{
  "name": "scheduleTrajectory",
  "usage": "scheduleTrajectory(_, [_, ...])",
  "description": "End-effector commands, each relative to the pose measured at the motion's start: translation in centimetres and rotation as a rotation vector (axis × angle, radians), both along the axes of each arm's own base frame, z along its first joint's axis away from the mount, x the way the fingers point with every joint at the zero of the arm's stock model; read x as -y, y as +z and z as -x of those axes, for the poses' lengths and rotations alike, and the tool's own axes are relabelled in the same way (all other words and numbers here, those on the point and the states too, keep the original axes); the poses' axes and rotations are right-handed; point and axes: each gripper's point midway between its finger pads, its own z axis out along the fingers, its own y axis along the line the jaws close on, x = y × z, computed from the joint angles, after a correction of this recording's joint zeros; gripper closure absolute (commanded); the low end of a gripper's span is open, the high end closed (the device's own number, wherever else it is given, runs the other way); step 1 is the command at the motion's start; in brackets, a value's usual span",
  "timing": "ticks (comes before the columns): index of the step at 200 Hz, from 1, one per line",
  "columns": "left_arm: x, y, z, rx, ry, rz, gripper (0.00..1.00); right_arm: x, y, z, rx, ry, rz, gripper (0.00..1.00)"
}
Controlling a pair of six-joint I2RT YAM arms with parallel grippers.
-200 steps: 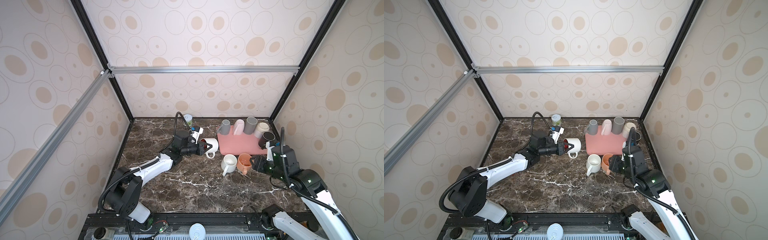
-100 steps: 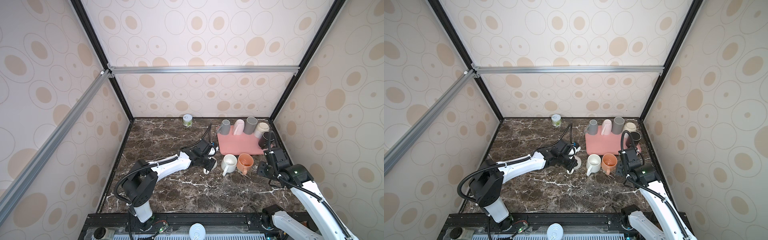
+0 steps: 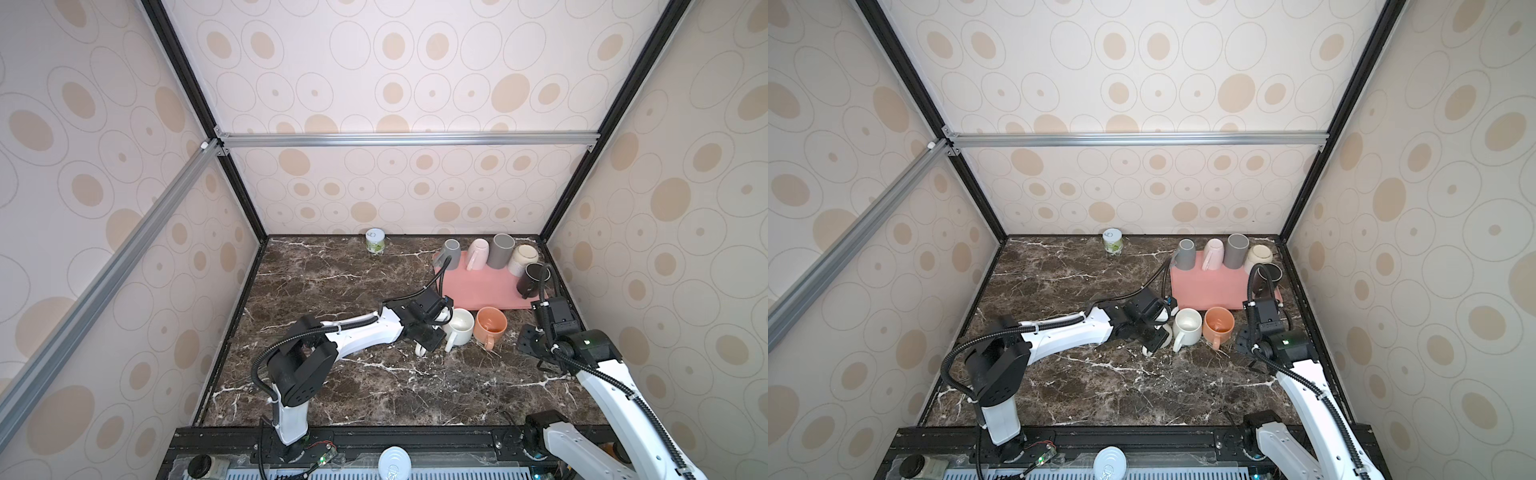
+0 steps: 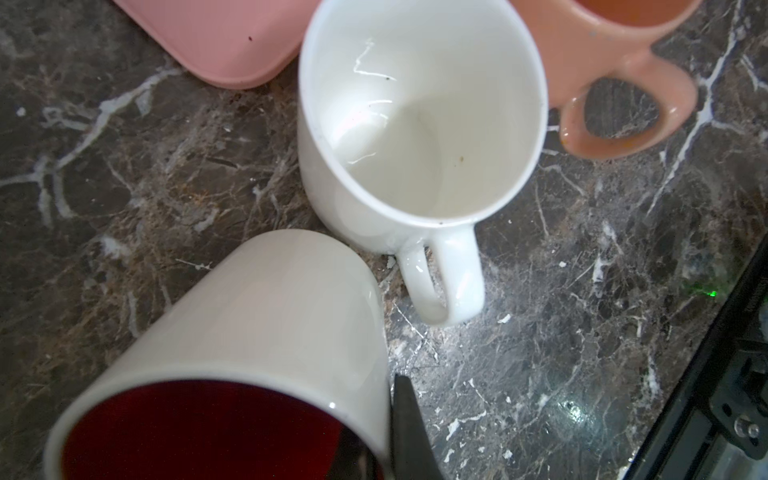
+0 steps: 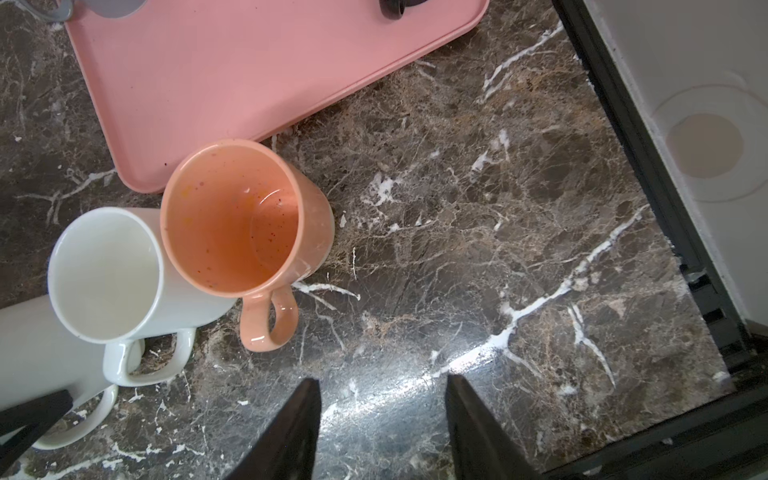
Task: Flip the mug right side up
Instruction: 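Lower the red-lined mug upright with the left gripper while the right draws back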
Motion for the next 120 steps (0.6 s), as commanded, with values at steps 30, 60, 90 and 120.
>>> scheduleTrajectory(30, [1.6,1.9,-1.5,0.082,-0.02,0.006,0.82,0.4,-0.7,0.7,-0.011,-0.004,0.007,0.48])
scheduleTrajectory(60, [1.5,3.2,-1.9,0.117,-0.019,0.007,0.71,0.5,-0.7,0.5,0.0,-0.015,0.001,0.48])
scheduleTrajectory(90, [1.6,5.3,-2.2,0.151,-0.021,0.024,0.66,0.4,-0.6,-0.3,-0.007,-0.016,0.003,0.48])
scheduleTrajectory(120, [1.4,8.0,-2.8,0.212,-0.011,0.048,0.63,0.8,0.2,-1.6,0.0,-0.022,0.03,0.47])
